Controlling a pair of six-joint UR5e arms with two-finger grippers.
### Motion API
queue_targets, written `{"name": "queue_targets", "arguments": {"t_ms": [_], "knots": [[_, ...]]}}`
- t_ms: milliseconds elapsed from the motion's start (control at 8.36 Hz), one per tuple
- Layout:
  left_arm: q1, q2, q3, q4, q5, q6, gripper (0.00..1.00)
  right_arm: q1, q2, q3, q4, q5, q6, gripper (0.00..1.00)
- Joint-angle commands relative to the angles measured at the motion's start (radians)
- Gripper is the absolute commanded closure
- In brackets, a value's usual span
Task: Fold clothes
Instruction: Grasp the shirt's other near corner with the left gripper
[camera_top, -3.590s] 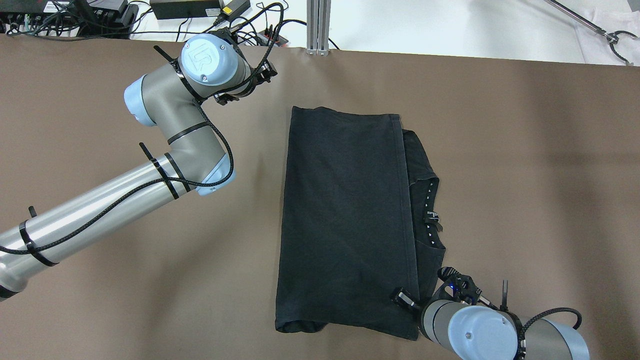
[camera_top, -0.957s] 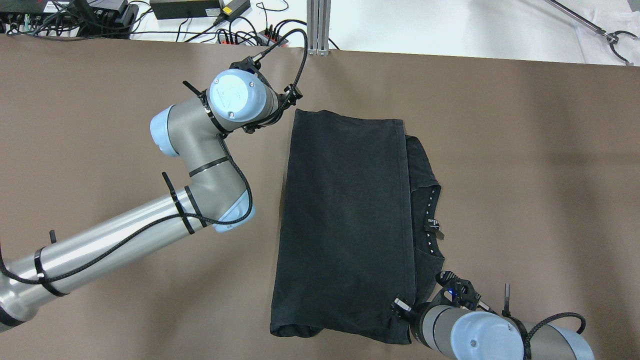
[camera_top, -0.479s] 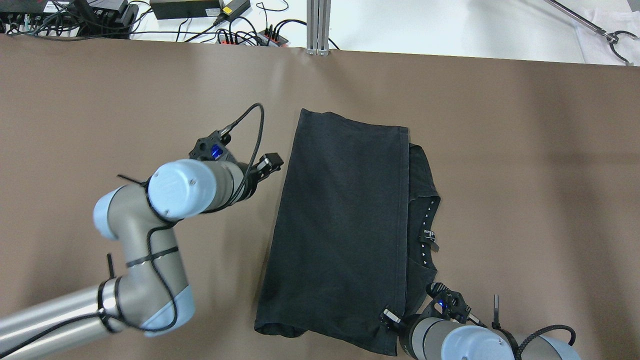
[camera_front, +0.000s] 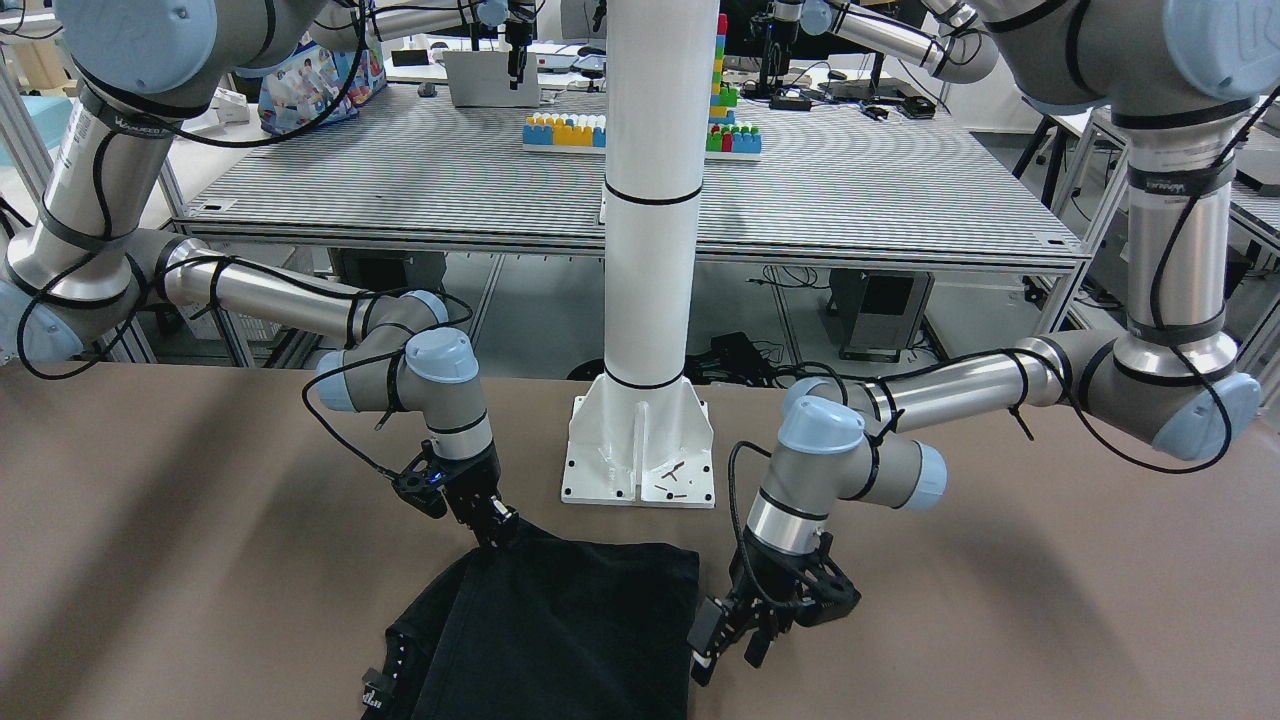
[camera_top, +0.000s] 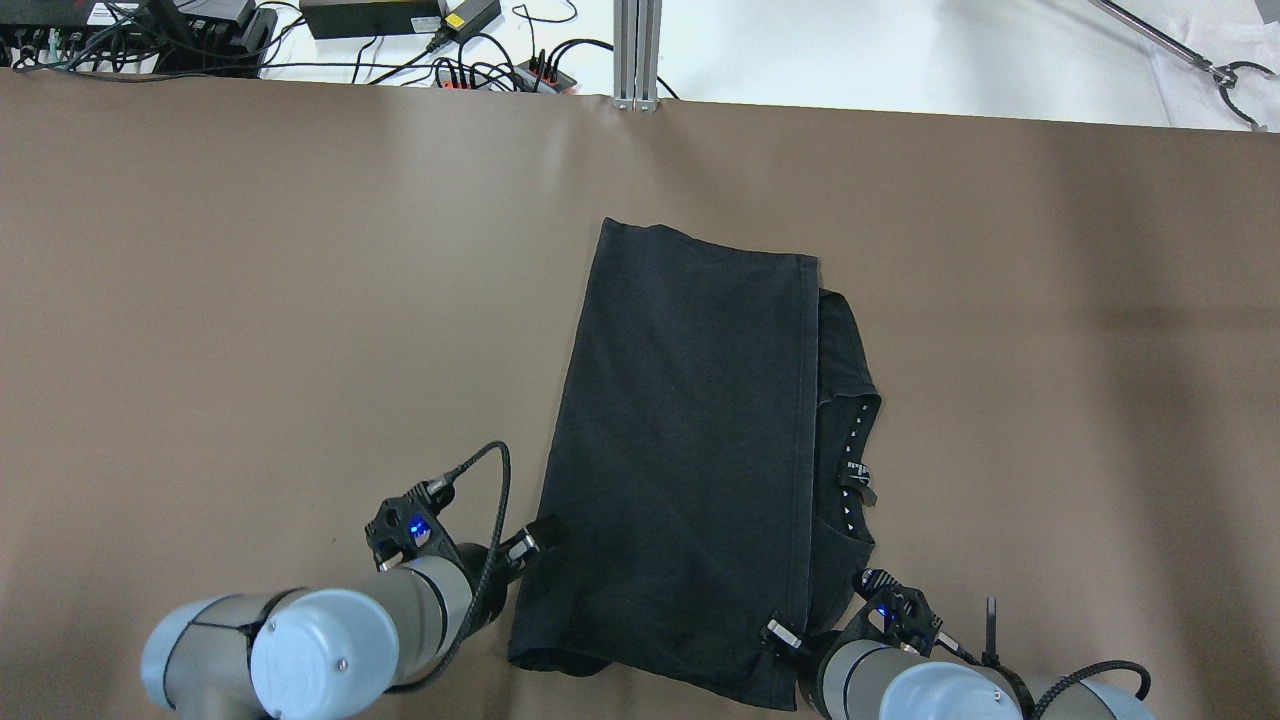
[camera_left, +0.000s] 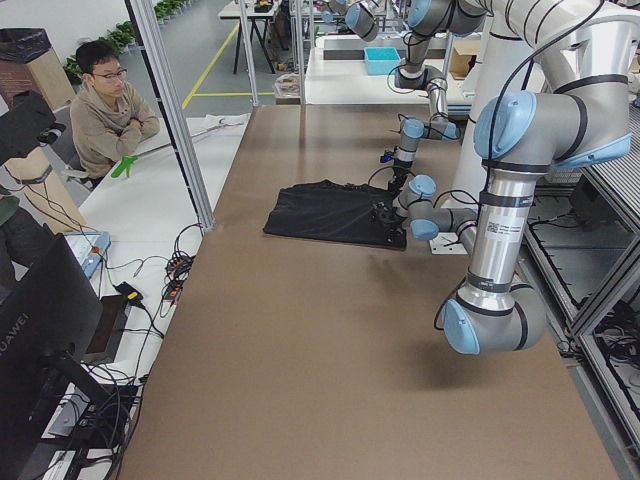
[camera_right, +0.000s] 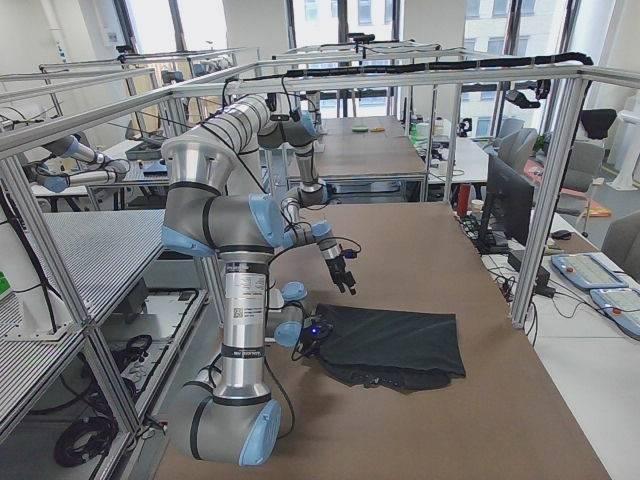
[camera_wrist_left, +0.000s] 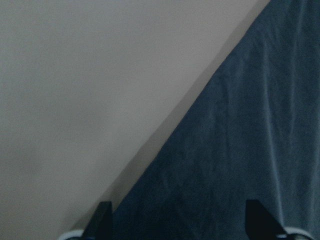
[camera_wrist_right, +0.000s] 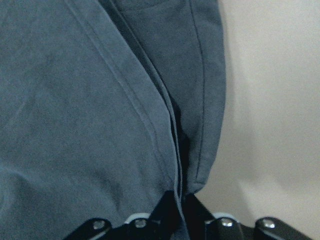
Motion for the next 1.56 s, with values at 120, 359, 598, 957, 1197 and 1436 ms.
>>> {"name": "queue_targets", "arguments": {"t_ms": [120, 359, 598, 957, 1197, 1436], "knots": [[0.114, 0.033, 0.0, -0.01, 0.08, -0.039, 0.09, 0.0, -0.005, 0.001, -0.001, -0.012, 0.0, 1.0], [0.121, 0.042, 0.001, -0.01, 0.082, -0.039, 0.13, 0.002, 0.0, 0.003, -0.001, -0.012, 0.0, 1.0], [0.127, 0.044, 0.014, -0.01, 0.083, -0.05, 0.23, 0.003, 0.0, 0.004, -0.001, -0.012, 0.0, 1.0], [0.128, 0.042, 0.017, -0.01, 0.082, -0.059, 0.39, 0.003, 0.003, 0.006, -0.001, -0.012, 0.0, 1.0], [0.128, 0.042, 0.021, -0.01, 0.08, -0.071, 0.66, 0.003, 0.003, 0.006, -0.001, -0.012, 0.0, 1.0], [0.134, 0.044, 0.021, -0.01, 0.082, -0.073, 0.96, 0.005, 0.003, 0.009, -0.001, -0.012, 0.0, 1.0]]}}
